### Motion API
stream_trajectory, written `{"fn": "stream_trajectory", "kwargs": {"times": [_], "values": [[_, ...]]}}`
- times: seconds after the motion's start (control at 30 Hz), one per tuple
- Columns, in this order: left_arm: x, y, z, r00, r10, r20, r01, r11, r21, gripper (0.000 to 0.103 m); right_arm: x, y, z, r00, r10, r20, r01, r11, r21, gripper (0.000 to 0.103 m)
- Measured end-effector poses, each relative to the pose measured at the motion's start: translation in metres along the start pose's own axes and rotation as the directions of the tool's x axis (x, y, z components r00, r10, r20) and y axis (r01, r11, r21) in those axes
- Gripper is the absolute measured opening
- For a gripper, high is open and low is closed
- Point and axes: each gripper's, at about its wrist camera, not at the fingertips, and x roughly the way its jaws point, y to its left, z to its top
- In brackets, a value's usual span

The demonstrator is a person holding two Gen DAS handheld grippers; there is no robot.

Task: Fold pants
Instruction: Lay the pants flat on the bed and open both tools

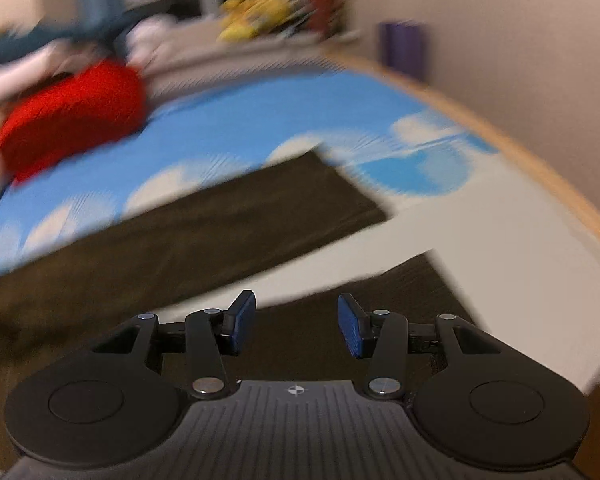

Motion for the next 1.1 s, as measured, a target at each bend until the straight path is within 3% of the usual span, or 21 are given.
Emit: {"fn": "stream_trajectory", "kwargs": {"times": [0.07,0.13,0.17,0.27,0.37,0.43,0.53,0.63,0.67,0.8,0.87,0.9,0.93,0.97,1.0,1.1], "values": [[0.007,-0.018,-0.004,1.000,-0.017,-0.024,0.019,0.994,0.112,0.021,0.010,0.024,-0.010,0.996,0.057,-0.072,-0.066,0.988,-0.137,0.048],[0.011,-0.035,-0.012,0.997,-0.066,-0.047,0.074,0.977,0.198,0.022,0.015,0.051,-0.025,0.986,0.107,-0.129,-0.141,0.946,-0.293,0.048],[0.011,-0.043,-0.017,0.994,-0.096,-0.054,0.106,0.964,0.242,0.024,0.016,0.065,-0.034,0.977,0.138,-0.160,-0.189,0.910,-0.368,0.048],[0.009,-0.078,-0.041,0.981,-0.173,-0.083,0.192,0.893,0.408,0.032,0.014,0.104,-0.062,0.940,0.240,-0.243,-0.337,0.765,-0.549,0.048],[0.015,-0.107,-0.056,0.971,-0.191,-0.143,0.238,0.815,0.528,0.033,0.009,0.133,-0.085,0.888,0.324,-0.326,-0.459,0.612,-0.644,0.048],[0.024,-0.118,-0.060,0.970,-0.176,-0.166,0.240,0.791,0.563,0.033,0.010,0.147,-0.095,0.865,0.338,-0.372,-0.502,0.546,-0.671,0.048],[0.034,-0.123,-0.063,0.974,-0.145,-0.175,0.222,0.776,0.591,0.033,0.015,0.159,-0.108,0.846,0.317,-0.429,-0.533,0.473,-0.702,0.048],[0.038,-0.124,-0.062,0.972,-0.147,-0.181,0.227,0.774,0.591,0.033,0.020,0.168,-0.118,0.829,0.281,-0.483,-0.559,0.420,-0.715,0.048],[0.038,-0.125,-0.063,0.972,-0.147,-0.182,0.228,0.770,0.596,0.035,0.019,0.169,-0.123,0.814,0.290,-0.503,-0.581,0.393,-0.713,0.048],[0.038,-0.127,-0.065,0.977,-0.128,-0.172,0.210,0.735,0.645,0.035,0.024,0.173,-0.142,0.804,0.219,-0.552,-0.594,0.328,-0.735,0.048],[0.039,-0.128,-0.066,0.983,-0.105,-0.149,0.178,0.725,0.665,0.015,0.025,0.172,-0.147,0.809,0.210,-0.548,-0.587,0.305,-0.750,0.048],[0.039,-0.123,-0.067,0.985,-0.097,-0.142,0.167,0.726,0.667,0.012,0.024,0.172,-0.146,0.811,0.211,-0.546,-0.585,0.307,-0.750,0.048],[0.039,-0.121,-0.065,0.984,-0.103,-0.149,0.176,0.731,0.659,0.004,0.024,0.172,-0.145,0.813,0.212,-0.542,-0.582,0.314,-0.750,0.044],[0.038,-0.119,-0.063,0.981,-0.114,-0.158,0.190,0.734,0.652,0.002,0.025,0.172,-0.144,0.818,0.213,-0.534,-0.575,0.319,-0.754,0.036],[0.035,-0.118,-0.063,0.979,-0.122,-0.166,0.202,0.731,0.651,0.002,0.023,0.171,-0.143,0.818,0.221,-0.530,-0.575,0.315,-0.755,0.016],[0.029,-0.116,-0.066,0.967,-0.135,-0.216,0.247,0.700,0.670,0.001,0.015,0.165,-0.139,0.800,0.265,-0.539,-0.599,0.288,-0.747,0.009]]}}
